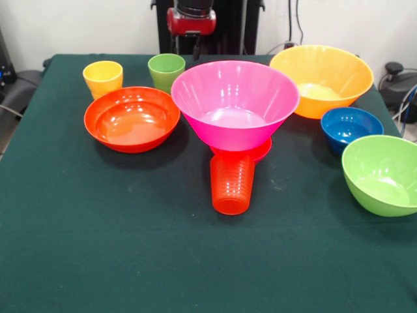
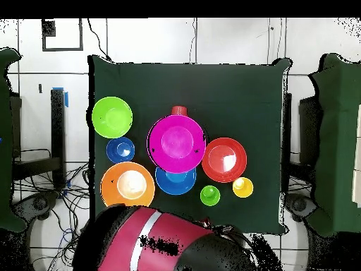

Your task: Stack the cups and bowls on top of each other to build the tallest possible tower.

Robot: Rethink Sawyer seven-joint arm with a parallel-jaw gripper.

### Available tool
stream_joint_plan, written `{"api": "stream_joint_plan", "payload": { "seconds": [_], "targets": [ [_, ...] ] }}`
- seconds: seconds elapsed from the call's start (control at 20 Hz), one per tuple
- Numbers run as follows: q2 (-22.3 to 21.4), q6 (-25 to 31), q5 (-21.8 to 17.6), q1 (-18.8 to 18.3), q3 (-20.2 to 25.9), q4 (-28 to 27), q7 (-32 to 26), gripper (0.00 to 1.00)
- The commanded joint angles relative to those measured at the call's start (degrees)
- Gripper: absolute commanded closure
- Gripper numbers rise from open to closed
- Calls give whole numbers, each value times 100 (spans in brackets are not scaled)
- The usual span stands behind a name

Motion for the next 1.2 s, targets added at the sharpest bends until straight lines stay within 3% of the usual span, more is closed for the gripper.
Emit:
{"api": "stream_joint_plan", "payload": {
  "seconds": [0.05,0.4,0.7,1.2],
  "targets": [
    [109,-170,-213,-93,718,-948,357,0],
    [-318,282,-236,-53,771,-701,363,0],
    [-1086,1455,-306,-372,1334,-322,102,0],
    [-1852,2374,-287,-563,1836,-148,-205,0]
  ]
}}
